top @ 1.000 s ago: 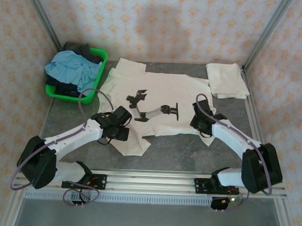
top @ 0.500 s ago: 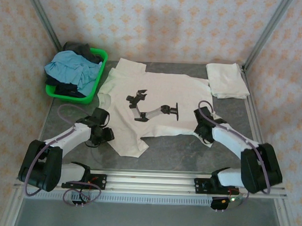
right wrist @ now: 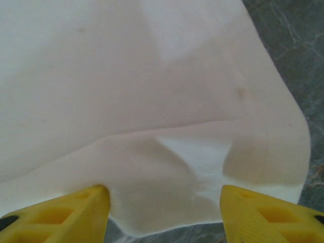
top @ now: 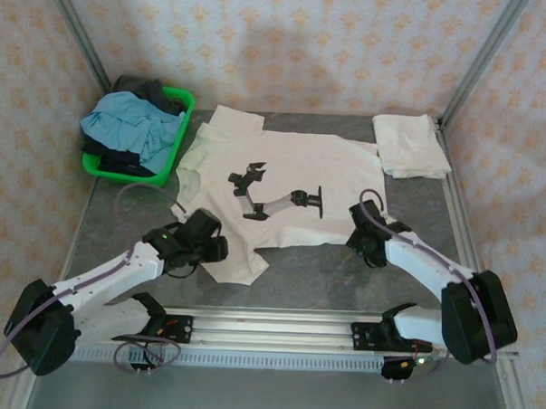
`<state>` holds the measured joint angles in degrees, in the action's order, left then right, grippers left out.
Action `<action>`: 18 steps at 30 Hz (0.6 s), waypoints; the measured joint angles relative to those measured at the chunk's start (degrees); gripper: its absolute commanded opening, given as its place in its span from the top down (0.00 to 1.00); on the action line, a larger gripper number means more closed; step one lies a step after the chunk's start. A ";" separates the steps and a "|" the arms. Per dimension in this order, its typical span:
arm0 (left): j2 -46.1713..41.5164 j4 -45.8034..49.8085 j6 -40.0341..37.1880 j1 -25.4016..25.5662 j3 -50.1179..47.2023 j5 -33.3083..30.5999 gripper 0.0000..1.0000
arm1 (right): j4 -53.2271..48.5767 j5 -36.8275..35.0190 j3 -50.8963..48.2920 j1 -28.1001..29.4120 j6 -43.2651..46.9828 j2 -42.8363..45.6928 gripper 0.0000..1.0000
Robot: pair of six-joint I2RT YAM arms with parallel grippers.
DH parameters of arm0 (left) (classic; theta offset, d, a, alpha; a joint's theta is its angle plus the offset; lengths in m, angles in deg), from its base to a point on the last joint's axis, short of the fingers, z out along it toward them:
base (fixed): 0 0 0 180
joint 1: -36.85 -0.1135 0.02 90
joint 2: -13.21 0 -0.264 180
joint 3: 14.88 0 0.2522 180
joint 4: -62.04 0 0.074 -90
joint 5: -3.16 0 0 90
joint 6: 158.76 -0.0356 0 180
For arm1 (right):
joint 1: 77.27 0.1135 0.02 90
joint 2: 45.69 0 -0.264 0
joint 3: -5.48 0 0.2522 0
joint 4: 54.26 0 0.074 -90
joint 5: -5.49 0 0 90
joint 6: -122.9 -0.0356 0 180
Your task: Fold and stack the t-shirts
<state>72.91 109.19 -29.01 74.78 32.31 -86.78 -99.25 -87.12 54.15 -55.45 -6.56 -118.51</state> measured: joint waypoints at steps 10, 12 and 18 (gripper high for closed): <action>15.87 -2.86 6.62 15.37 -0.31 -5.11 0.55 | 0.39 -3.21 0.35 -6.03 -2.71 -2.27 0.40; 16.04 -4.37 7.45 15.61 -0.46 -5.33 0.71 | 0.79 -2.99 0.00 -7.30 -3.34 -0.63 0.39; 14.23 -2.62 9.16 15.56 -0.92 -8.31 1.00 | -0.46 -2.67 0.02 -7.78 -4.02 3.34 0.26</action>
<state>87.14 106.57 -19.85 90.34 31.39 -95.09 -99.71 -89.78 54.18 -63.23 -10.58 -115.16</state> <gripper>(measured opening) 0.040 0.685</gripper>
